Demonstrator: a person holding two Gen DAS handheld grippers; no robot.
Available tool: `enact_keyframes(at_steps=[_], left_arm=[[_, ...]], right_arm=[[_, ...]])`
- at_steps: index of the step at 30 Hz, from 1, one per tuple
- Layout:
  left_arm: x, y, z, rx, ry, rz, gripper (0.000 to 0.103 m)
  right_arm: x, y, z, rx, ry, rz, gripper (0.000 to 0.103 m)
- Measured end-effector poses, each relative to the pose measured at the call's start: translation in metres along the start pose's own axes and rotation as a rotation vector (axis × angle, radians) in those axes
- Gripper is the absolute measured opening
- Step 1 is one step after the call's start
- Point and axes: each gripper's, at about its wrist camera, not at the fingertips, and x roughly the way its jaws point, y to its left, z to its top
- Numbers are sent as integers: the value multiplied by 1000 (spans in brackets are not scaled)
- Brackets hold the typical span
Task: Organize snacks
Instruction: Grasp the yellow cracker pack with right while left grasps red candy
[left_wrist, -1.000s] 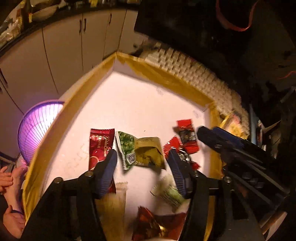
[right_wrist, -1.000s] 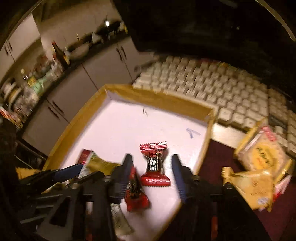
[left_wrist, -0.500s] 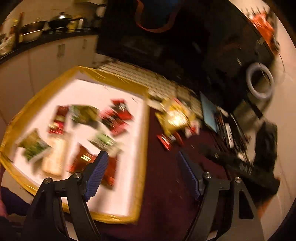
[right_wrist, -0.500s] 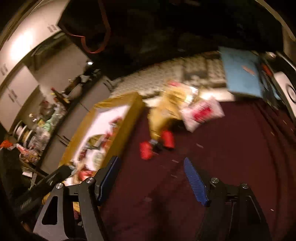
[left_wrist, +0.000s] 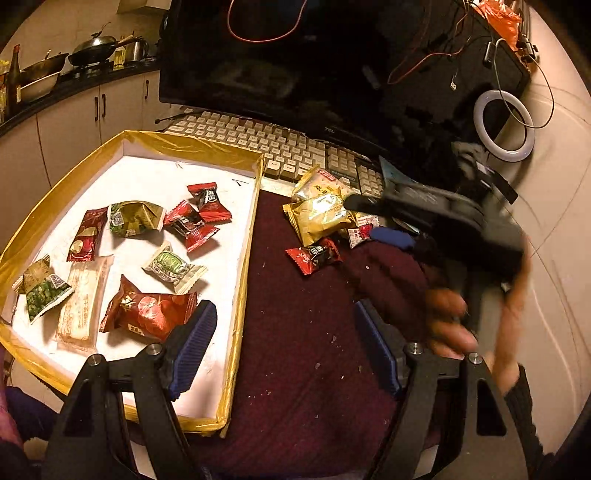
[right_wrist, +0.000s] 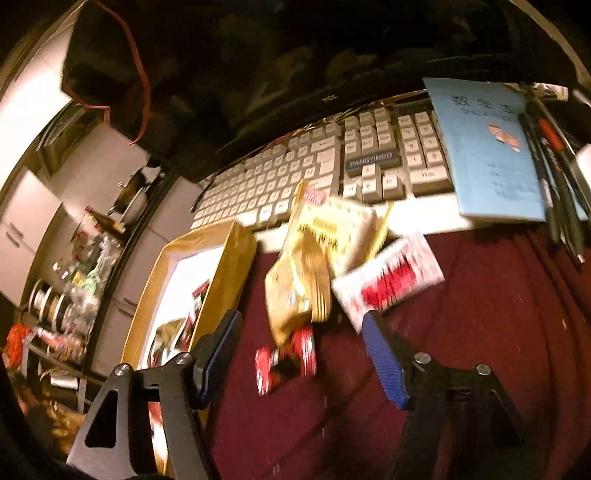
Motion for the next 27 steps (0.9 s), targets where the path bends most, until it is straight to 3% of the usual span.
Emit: enact_keyframes(at_steps=[4, 9, 14, 20, 27], left_arm=[[-4, 0, -2, 8, -9, 1, 76], [-2, 2, -4, 0, 5, -2, 76], [-1, 2, -4, 2, 5, -6, 76], [5, -4, -2, 25, 29, -27, 76], [30, -42, 19, 214, 70, -44, 76]], right_arm=[[24, 7, 14, -22, 20, -65, 62], [35, 20, 8, -99, 66, -66, 30], [13, 16, -5, -81, 38, 0, 13], [-48, -13, -21, 33, -93, 44, 8], [-103, -77, -60, 129, -236, -19, 8]])
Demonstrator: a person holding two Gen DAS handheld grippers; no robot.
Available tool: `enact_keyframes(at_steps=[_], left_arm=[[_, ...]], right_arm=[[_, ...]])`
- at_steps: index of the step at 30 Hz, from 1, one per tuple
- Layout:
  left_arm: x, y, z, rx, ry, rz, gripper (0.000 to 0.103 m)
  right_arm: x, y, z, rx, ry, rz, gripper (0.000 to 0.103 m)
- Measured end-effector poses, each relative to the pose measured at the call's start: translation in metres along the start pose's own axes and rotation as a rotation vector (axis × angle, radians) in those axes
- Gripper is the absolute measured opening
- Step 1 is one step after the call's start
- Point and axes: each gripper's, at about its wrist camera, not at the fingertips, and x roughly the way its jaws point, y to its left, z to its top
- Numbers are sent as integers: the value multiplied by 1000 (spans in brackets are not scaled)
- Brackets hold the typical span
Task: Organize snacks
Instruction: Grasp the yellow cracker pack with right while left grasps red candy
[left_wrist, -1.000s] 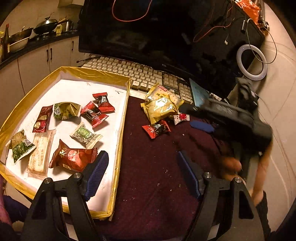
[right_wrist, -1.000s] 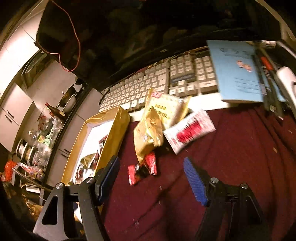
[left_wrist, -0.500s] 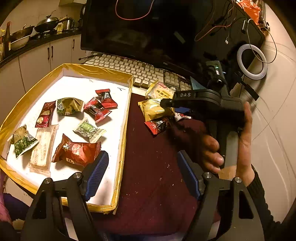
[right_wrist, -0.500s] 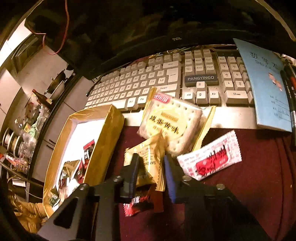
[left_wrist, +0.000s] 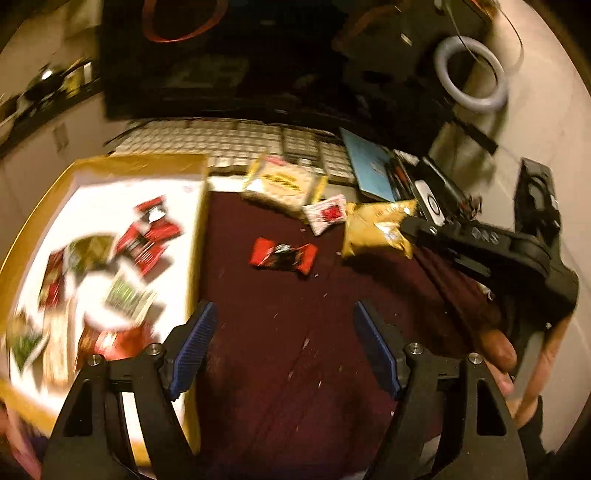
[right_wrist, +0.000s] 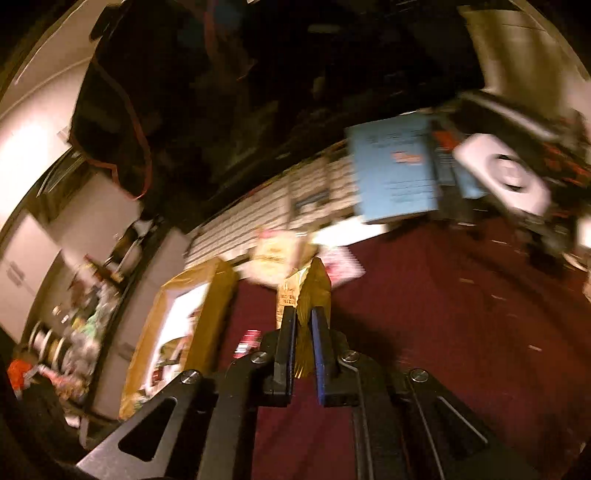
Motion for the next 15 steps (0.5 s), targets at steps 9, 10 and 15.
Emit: enact_keyframes(at_steps=[9, 10, 15], left_arm=[[70, 3, 44, -100, 175, -53, 76], [77, 7, 47, -142, 183, -51, 76], [112, 3, 53, -198, 223, 62, 72]], right_arm=[[-4, -35, -13, 36, -79, -60, 8], [-4, -34, -12, 37, -82, -53, 8], [-3, -28, -13, 13, -75, -58, 8]])
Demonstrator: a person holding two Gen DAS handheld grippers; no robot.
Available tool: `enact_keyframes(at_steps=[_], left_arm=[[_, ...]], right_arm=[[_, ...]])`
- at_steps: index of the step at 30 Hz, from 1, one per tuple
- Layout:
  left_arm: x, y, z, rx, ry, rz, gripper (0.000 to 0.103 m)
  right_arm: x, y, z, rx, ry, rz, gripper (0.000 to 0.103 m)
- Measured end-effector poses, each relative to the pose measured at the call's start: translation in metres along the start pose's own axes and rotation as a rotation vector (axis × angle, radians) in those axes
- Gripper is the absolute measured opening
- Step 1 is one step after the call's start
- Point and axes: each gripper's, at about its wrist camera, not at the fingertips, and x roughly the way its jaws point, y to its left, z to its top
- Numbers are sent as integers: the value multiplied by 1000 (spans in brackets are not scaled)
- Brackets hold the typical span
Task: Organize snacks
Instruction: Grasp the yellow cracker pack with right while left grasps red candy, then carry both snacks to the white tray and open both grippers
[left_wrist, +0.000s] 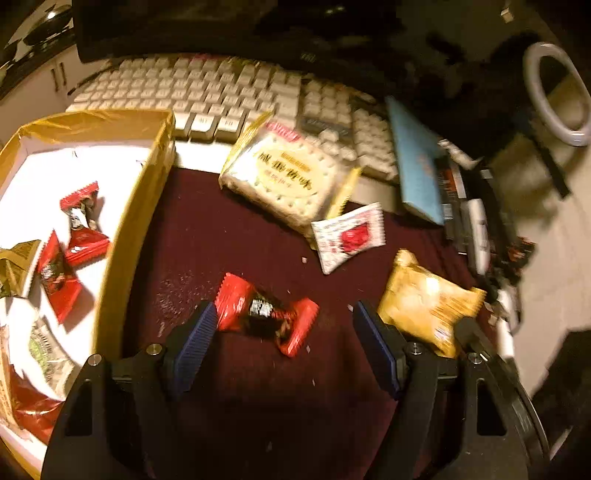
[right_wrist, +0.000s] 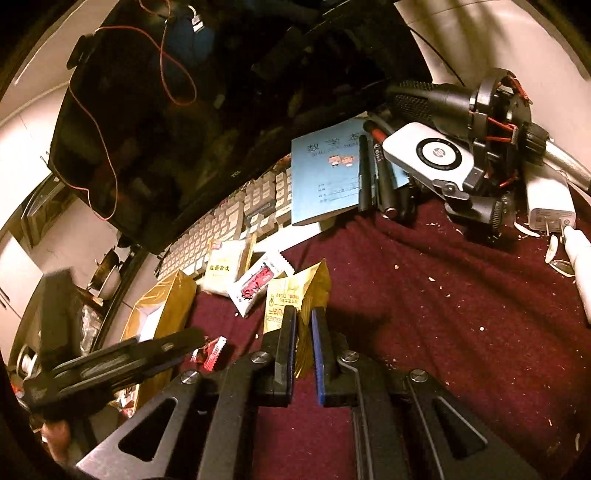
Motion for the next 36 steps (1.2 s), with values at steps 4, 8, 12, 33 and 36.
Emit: enact_keyframes(at_steps=[4, 8, 12, 33, 36], left_arm=[[9, -7, -6, 26, -50, 142, 51], [1, -4, -26, 90, -109, 187, 26], [-8, 13, -35, 77, -112, 103, 12], [-133, 68, -78, -46, -307, -166, 12], [-141, 96, -76, -100, -343, -136, 12]], right_arm=[[0, 1, 0, -7, -2, 2, 8], [1, 2, 0, -15, 2, 4, 8], [3, 5, 1, -32, 3, 5, 8], [-15, 54, -8, -177, 1, 128, 6], [-20, 83, -9, -209, 11, 189, 6]])
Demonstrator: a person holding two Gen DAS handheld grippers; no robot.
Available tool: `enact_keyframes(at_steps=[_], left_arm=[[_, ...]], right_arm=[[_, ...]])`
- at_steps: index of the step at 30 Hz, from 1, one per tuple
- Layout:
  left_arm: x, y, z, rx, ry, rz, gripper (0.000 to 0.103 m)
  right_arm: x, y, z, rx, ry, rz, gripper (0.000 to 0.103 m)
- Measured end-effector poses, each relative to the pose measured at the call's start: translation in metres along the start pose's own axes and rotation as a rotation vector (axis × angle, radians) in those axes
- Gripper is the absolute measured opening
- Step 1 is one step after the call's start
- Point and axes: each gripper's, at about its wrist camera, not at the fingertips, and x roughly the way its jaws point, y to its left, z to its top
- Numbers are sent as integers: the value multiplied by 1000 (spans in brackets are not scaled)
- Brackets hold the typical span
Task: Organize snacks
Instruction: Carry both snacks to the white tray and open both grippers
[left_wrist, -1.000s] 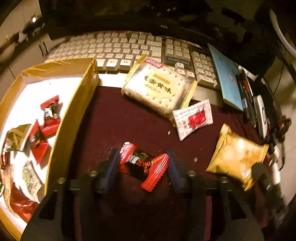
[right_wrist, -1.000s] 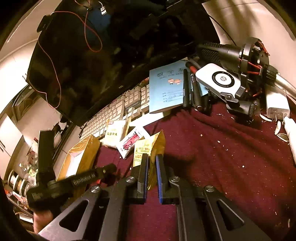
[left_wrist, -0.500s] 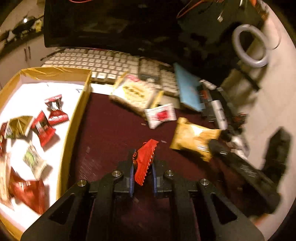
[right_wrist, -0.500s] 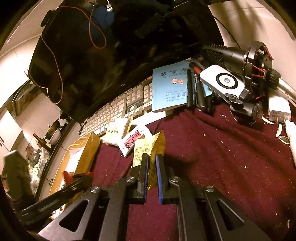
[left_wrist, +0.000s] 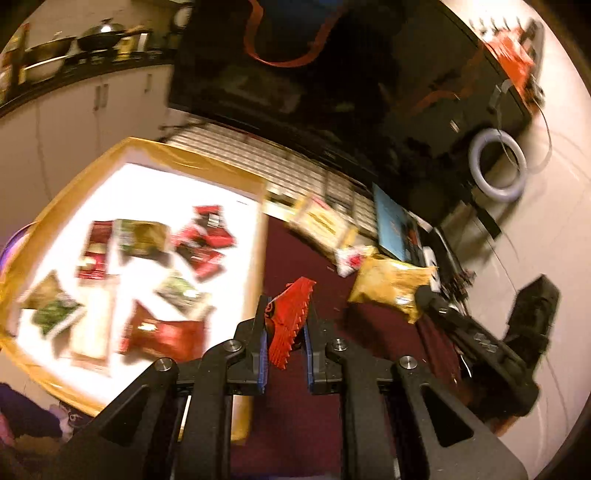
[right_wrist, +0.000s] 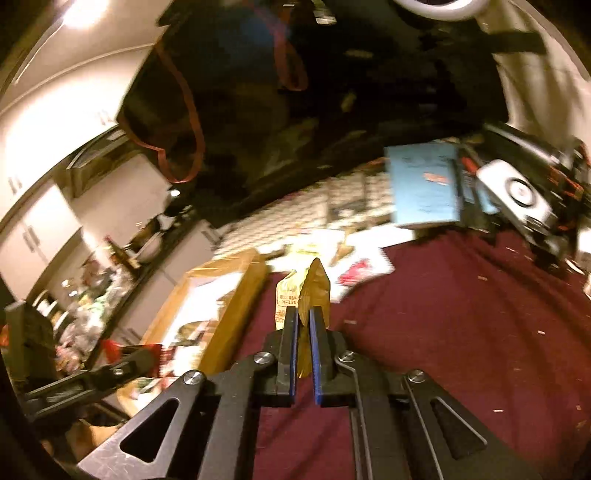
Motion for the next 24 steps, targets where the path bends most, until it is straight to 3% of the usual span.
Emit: enact_keyframes(at_steps=[5, 11, 18, 21, 24], left_arm=[[-4, 36, 16, -69, -19, 32, 12], [6, 75, 53, -118, 0, 70, 12], [44, 120, 100, -159, 61, 123, 12], [64, 135, 110, -173, 90, 185, 12], [80, 140, 115, -162, 128, 195, 12]], right_arm=[[22, 49, 8, -36, 43, 130, 6], [83, 111, 6, -68, 156, 181, 6], [181, 157, 16, -94, 324, 132, 6], [210, 166, 14, -93, 374, 122, 6], [228, 170, 13, -92, 393, 102, 6]])
